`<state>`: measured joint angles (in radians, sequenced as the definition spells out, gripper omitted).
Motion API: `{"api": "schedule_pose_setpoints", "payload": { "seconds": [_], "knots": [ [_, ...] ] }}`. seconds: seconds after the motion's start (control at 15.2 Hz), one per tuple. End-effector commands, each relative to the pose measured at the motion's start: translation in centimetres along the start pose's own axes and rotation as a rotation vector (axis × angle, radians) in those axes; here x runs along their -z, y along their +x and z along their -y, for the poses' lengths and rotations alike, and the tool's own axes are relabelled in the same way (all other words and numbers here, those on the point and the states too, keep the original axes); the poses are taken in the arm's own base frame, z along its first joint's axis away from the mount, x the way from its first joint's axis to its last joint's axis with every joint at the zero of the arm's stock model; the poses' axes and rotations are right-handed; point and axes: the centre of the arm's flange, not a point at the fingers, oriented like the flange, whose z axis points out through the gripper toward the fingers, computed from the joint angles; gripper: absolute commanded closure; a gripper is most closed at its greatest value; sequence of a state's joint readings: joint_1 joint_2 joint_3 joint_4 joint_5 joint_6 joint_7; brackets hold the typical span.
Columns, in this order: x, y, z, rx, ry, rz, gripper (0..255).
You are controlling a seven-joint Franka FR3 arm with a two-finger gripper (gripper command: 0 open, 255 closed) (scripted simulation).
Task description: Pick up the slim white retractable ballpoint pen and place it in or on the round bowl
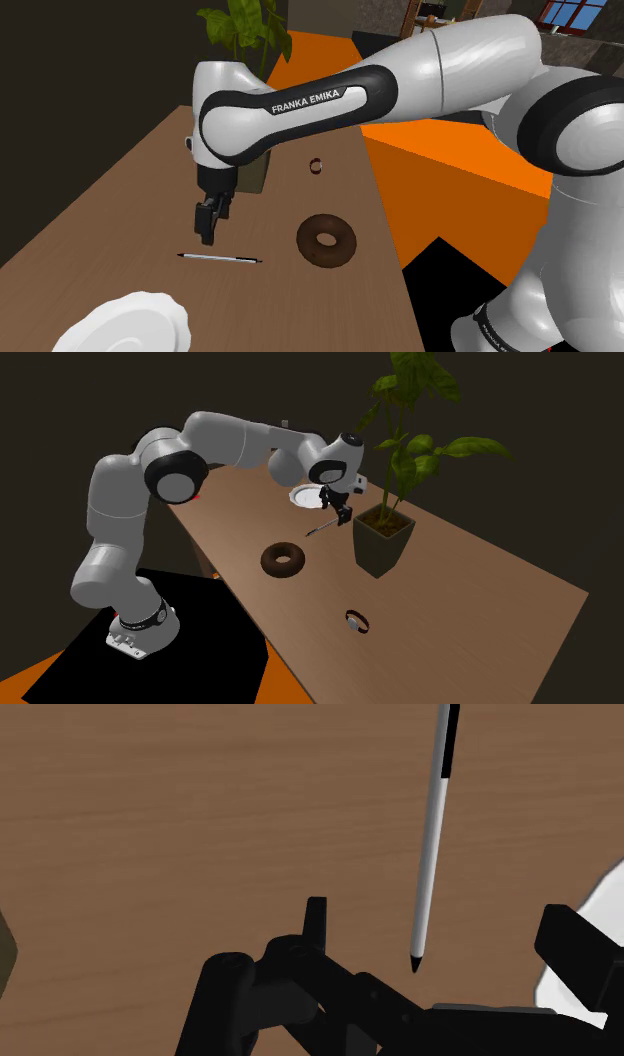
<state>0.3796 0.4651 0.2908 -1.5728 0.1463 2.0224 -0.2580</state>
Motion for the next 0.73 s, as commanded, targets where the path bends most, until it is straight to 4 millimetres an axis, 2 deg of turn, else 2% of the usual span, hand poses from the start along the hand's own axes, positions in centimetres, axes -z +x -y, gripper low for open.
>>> {"api": "schedule_pose_setpoints", "payload": {
  "seconds": [0.0,0.07,0.53,0.66],
  "knots": [
    [-1.2,1.9,0.9,0.034,0.020,0.002,0],
    [-1.2,2.0,1.0,0.036,0.021,0.002,0],
    [-5.2,2.0,1.1,0.036,0.021,0.002,0],
    [-5.2,2.0,1.1,0.036,0.021,0.002,0]
  ]
}}
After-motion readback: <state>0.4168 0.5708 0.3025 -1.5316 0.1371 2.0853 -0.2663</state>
